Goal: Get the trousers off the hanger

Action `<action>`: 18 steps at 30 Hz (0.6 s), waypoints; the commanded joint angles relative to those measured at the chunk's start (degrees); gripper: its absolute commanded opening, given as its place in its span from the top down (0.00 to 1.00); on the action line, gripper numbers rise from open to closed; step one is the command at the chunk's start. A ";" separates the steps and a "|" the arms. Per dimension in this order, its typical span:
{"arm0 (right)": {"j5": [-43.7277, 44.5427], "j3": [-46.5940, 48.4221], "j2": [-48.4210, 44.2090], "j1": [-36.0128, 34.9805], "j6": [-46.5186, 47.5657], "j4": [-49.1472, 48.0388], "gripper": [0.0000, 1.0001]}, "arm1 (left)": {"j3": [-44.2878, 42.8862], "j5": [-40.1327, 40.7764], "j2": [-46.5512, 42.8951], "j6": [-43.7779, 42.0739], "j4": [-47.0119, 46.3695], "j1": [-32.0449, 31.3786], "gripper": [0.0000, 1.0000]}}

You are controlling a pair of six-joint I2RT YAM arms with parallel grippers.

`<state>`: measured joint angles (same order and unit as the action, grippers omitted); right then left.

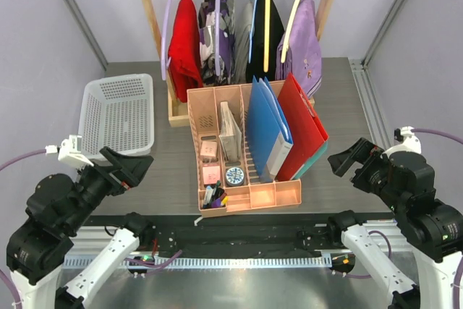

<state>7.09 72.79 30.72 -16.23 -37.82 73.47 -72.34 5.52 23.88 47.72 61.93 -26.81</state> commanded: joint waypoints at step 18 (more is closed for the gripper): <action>17.01 30.00 38.52 0.06 10.30 -1.14 0.00 | -17.93 10.12 30.60 -13.36 19.97 0.35 0.00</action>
<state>23.14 93.91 62.19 -16.21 -32.01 74.13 -86.56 12.40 52.73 36.91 76.66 -26.70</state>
